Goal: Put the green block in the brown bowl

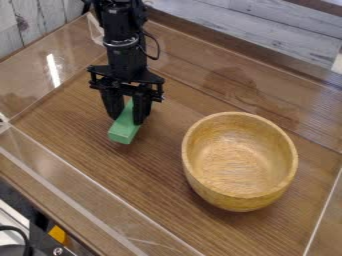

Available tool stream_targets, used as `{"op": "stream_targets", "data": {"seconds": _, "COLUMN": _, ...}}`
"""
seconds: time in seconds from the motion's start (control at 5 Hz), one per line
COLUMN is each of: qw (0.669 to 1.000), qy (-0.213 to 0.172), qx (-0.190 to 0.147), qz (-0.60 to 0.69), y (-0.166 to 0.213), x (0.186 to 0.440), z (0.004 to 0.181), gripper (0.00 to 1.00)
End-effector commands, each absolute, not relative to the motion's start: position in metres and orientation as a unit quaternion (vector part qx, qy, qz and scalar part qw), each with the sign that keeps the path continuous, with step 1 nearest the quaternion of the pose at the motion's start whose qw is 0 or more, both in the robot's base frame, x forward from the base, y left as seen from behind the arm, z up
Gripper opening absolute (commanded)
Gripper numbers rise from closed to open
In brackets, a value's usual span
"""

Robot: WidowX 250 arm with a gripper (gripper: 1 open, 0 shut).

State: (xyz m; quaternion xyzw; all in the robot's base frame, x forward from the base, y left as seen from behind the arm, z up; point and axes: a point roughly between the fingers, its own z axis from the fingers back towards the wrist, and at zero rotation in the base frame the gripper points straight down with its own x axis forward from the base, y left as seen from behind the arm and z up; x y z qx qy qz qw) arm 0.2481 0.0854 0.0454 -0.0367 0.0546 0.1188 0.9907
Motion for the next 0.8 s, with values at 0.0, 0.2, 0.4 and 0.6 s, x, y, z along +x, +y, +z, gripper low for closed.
{"op": "stream_targets", "data": {"seconds": 0.0, "qw": 0.991, "qy": 0.029, "qx": -0.031, "qz": 0.126, "y": 0.0904, "x": 0.2522, "z": 0.0569, "gripper": 0.0}}
{"op": "stream_targets", "data": {"seconds": 0.2, "qw": 0.991, "qy": 0.028, "qx": -0.032, "qz": 0.128, "y": 0.0909, "x": 0.2524, "z": 0.0557, "gripper": 0.0}}
{"op": "stream_targets", "data": {"seconds": 0.4, "qw": 0.991, "qy": 0.027, "qx": -0.032, "qz": 0.129, "y": 0.0913, "x": 0.2526, "z": 0.0546, "gripper": 0.0}}
{"op": "stream_targets", "data": {"seconds": 0.6, "qw": 0.991, "qy": 0.027, "qx": -0.032, "qz": 0.13, "y": 0.0916, "x": 0.2529, "z": 0.0535, "gripper": 0.0}}
